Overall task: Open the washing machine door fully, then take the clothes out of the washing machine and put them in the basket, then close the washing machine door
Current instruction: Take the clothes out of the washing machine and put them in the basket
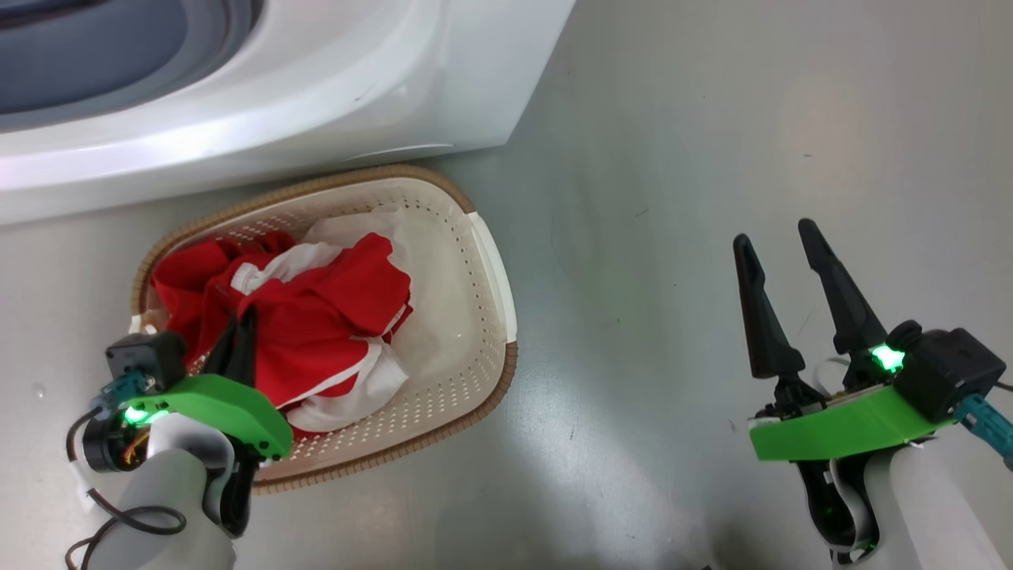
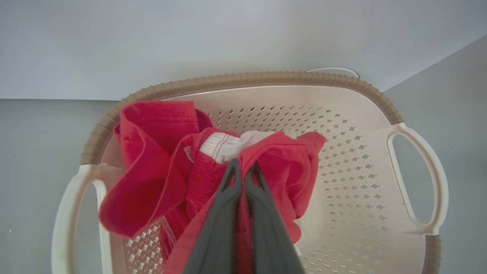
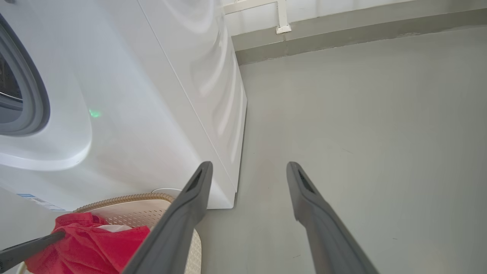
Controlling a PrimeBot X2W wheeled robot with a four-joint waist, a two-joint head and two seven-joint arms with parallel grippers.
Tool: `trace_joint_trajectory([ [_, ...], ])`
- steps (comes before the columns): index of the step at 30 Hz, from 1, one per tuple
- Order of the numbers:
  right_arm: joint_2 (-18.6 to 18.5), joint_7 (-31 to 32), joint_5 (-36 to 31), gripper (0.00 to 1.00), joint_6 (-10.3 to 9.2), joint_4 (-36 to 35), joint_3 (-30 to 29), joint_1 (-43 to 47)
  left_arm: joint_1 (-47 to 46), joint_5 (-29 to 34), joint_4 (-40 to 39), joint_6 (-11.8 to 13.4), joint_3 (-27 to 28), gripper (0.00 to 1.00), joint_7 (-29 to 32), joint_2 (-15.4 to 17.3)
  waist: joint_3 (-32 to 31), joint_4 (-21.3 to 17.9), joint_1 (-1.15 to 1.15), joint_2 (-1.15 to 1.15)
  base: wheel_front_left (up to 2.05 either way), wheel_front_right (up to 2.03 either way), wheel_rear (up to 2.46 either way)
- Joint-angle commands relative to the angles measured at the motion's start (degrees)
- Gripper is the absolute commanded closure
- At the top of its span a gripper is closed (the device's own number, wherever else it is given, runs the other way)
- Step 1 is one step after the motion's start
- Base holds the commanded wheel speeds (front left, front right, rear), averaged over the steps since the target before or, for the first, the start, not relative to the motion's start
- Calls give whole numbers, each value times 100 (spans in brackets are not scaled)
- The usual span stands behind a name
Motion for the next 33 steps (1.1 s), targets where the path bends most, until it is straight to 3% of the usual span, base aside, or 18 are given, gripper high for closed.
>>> trace_joint_trajectory([
  [1, -36, -36, -58, 0, 36, -150, 144, -40, 42, 45, 12, -32, 112, 60, -35, 213, 29, 1, 0, 0, 0, 0, 0],
  [2, -36, -36, -58, 0, 36, -147, 145, -44, 33, 44, 29, -32, 108, 47, -35, 213, 27, 2, 0, 0, 0, 0, 0],
  [3, -36, -36, -57, 0, 36, -141, 147, -46, 31, 39, 45, -32, 112, 28, -35, 213, 18, 3, 0, 0, 0, 0, 0],
  [4, -36, -36, -56, 0, 36, -132, 148, -49, 30, 36, 58, -32, 118, 3, -35, 211, 10, 7, 0, 0, 0, 0, 0],
  [5, -36, -36, -55, 0, 36, -119, 147, -50, 36, 36, 66, -32, 122, 0, -35, 205, -15, 15, 0, 0, 0, 0, 0],
  [18, -36, -36, -30, 0, 36, 32, 126, -29, 329, 134, -132, -32, 416, 0, -35, 143, -561, 81, 0, 0, 0, 0, 0],
  [33, -36, -36, -33, 0, 36, 238, 61, 304, 1238, 517, -1381, -32, 923, 0, -35, 55, -1667, 174, 0, 0, 0, 0, 0],
])
